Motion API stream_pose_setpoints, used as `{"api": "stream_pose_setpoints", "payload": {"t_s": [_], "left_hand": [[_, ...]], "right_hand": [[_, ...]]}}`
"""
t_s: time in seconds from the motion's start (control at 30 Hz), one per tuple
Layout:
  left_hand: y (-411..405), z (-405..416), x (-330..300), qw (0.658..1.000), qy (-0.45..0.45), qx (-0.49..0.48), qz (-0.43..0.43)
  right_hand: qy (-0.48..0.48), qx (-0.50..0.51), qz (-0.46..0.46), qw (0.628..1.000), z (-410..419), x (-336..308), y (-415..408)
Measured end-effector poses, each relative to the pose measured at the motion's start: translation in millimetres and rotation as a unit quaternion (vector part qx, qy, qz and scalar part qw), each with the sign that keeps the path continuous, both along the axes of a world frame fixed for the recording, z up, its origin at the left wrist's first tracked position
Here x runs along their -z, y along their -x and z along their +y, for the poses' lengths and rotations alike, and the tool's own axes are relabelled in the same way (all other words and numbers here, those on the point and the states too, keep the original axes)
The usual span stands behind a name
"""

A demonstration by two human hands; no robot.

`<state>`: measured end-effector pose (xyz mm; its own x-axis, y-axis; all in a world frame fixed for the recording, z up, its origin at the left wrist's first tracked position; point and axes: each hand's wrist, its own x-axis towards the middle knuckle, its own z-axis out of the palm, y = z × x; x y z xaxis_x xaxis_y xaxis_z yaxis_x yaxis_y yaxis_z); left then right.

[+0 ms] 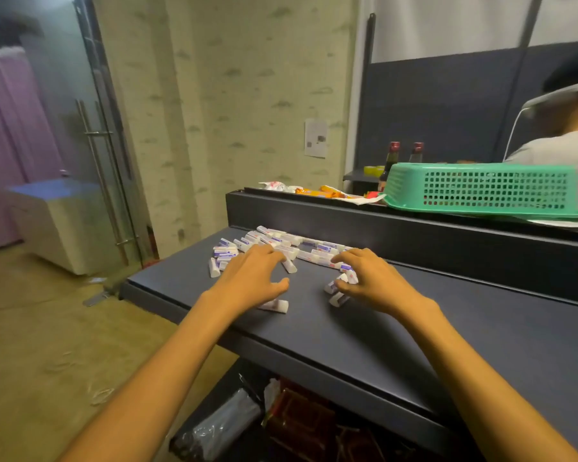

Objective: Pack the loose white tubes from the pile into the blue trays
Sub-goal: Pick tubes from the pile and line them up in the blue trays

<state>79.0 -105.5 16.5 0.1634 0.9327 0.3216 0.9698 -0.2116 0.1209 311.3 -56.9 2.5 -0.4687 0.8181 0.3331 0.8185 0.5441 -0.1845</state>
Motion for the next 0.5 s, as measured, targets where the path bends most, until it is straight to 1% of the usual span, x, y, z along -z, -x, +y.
{"api": "stream_pose_setpoints", "payload": {"t_s": [0.1, 0.27, 0.4, 0.5], "left_hand": [[14.4, 26.2, 1.3, 1.0, -0.004, 0.009, -0.001], [35.4, 72.8, 3.6, 0.999, -0.001, 0.05, -0.006], [40.3, 103.1, 9.8, 0.993, 0.023, 0.116, -0.01], [34.8, 120.6, 15.3, 0.984, 0.025, 0.178, 0.001]], "right_hand": [[-0.003, 0.019, -0.018, 1.0, 15.1, -4.8, 11.0], [0.002, 0.069, -0.02, 0.997, 35.0, -9.7, 23.8], [0.012, 0.132, -0.011, 0.991, 39.9, -4.5, 23.8], [0.019, 0.187, 0.006, 0.982, 32.3, 0.0, 18.9]]}}
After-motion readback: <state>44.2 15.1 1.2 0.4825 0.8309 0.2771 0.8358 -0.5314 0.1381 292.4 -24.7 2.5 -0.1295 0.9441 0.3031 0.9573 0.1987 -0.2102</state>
